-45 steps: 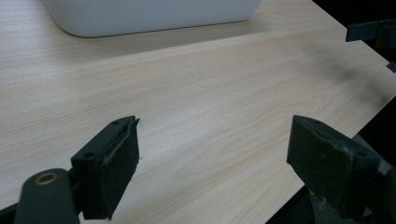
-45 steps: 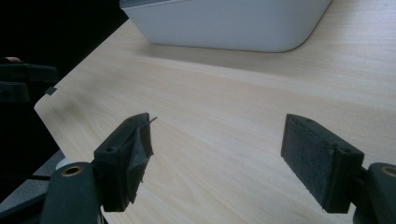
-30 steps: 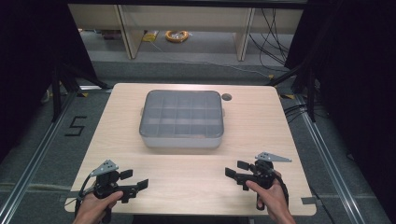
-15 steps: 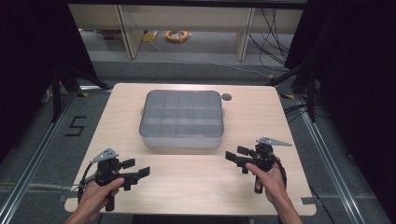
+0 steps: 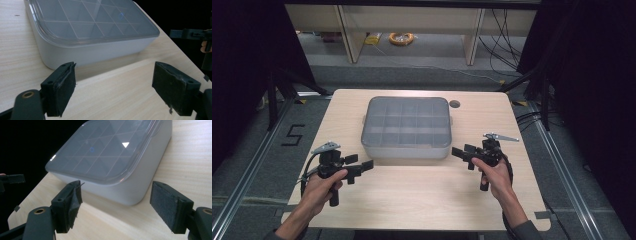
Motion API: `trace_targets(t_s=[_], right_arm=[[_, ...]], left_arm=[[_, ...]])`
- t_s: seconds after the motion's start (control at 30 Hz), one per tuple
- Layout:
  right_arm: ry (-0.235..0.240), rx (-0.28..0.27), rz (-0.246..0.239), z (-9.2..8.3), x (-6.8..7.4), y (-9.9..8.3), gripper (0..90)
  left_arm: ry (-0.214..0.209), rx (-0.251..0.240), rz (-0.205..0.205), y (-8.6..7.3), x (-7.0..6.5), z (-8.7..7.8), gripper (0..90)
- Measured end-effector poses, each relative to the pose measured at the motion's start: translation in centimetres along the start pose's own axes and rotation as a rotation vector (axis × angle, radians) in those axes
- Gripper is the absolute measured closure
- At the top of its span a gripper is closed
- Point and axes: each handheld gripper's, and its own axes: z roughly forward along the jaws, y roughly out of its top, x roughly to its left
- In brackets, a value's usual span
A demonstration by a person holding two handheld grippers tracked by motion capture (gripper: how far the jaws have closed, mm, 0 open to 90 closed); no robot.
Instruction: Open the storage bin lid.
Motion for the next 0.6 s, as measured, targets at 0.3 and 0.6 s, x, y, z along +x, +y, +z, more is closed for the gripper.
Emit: trace_targets(t_s=[0.3,0.6], right_arm=[[-0.011,-0.036,0.027,1.7,-1.8,2.2,28.2],[-0.001,-0.037,0.105,2.6,-2.9,3.2,28.2]], left_arm=[[0.038,0.019,-0.017,2.6,1.8,2.3,18.6],[0.077,0.017,-0.044,4.8,3.7,4.0,18.6]])
